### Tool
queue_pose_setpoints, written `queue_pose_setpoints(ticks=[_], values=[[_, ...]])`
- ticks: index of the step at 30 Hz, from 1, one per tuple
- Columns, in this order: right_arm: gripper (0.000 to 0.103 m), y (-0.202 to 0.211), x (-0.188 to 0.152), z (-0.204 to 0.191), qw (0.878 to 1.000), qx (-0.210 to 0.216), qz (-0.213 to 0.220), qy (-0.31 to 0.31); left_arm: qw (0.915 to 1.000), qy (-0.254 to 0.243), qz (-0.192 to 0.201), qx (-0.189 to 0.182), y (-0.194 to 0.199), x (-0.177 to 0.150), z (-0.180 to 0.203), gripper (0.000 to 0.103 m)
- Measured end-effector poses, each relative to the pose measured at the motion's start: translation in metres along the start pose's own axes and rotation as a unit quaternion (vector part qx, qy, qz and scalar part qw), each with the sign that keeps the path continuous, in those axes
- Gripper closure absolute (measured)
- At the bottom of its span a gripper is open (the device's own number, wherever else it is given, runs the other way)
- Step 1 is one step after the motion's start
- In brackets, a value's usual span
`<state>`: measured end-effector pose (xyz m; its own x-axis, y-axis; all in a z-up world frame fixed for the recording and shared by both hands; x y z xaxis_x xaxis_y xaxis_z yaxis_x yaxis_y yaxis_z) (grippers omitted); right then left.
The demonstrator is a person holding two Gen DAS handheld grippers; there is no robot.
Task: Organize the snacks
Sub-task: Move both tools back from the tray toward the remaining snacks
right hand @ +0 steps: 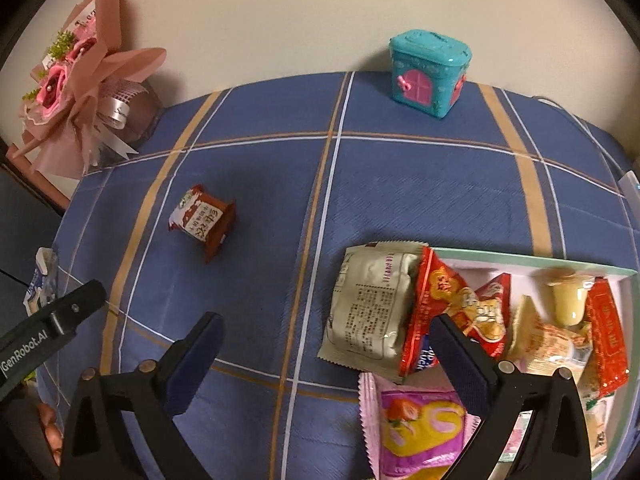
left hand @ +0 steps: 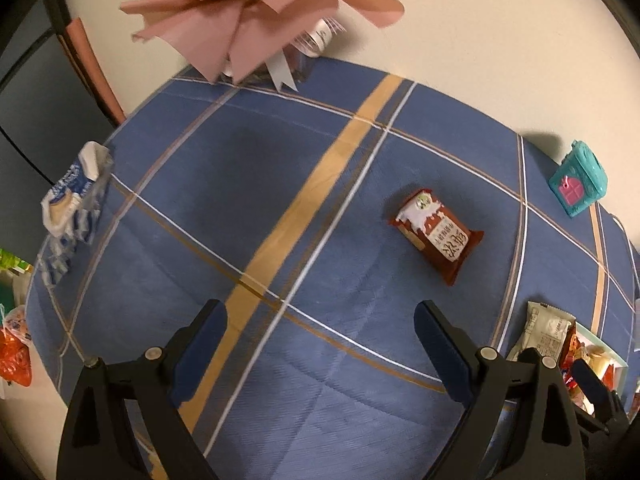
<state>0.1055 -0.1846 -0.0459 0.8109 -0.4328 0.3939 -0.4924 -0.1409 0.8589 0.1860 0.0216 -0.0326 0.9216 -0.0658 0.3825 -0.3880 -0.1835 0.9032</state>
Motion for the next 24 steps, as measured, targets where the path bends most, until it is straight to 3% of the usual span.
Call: queue_pose_setpoints(ticks=[13, 18, 24], values=[[0.0, -0.018, -0.003, -0.009, 1.0, -0.02, -0.002, 0.019, 0.9995, 0.006, -0.018, -0.025, -0.015, 0.0, 0.002, 0.008], [0.0, -0.014, -0.001, -0.014, 1.0, 0.002, 0.004, 0.019, 0.9993, 0.016, -0.021, -0.028, -0.017, 0.002, -0.004, 0.008], [0.0, -0.023, -0.004, -0.016, 1.0, -0.016, -0.004, 0.024, 0.999, 0.02, -0.026, -0.031, -0.021, 0.002, -0.008, 0.008]])
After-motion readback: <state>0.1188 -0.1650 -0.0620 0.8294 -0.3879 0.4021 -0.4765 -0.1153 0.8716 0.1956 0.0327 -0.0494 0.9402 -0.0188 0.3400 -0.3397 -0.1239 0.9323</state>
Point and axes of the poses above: each gripper's, at about its wrist camera, not at the fingertips, and y roughly against the way its jaws point, z to its right, x to its top, the point moved 1 cm from there along -y, roughly the way its jaws point, and after that the axes turned 11 degrees about x, right-handed, at the moved point
